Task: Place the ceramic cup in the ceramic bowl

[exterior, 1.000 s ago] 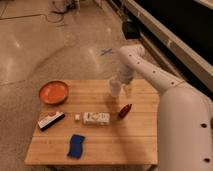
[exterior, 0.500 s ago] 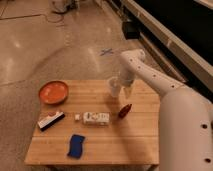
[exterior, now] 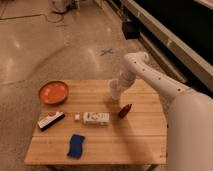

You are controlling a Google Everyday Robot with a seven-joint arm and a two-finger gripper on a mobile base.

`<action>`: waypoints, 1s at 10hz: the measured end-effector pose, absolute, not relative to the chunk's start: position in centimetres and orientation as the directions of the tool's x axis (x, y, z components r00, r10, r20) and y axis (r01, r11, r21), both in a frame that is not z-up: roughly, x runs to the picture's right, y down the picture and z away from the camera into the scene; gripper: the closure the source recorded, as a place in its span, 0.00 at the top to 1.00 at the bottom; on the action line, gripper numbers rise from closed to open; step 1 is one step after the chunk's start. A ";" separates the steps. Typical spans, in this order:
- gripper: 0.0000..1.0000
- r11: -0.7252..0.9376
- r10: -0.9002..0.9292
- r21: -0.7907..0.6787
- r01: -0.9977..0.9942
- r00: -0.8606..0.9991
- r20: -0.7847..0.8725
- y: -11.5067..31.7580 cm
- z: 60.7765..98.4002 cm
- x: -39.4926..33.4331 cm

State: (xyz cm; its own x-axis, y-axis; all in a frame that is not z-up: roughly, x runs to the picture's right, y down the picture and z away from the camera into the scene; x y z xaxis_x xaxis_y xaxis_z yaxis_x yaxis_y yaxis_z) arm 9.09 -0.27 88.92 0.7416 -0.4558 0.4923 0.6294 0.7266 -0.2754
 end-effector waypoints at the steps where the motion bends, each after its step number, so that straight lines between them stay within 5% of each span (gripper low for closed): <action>1: 0.00 0.728 -0.463 -0.255 0.637 0.730 0.503 -0.5 88.7 8.4; 10: 0.00 0.653 -0.562 0.039 0.756 0.449 0.694 -4.1 84.9 -7.1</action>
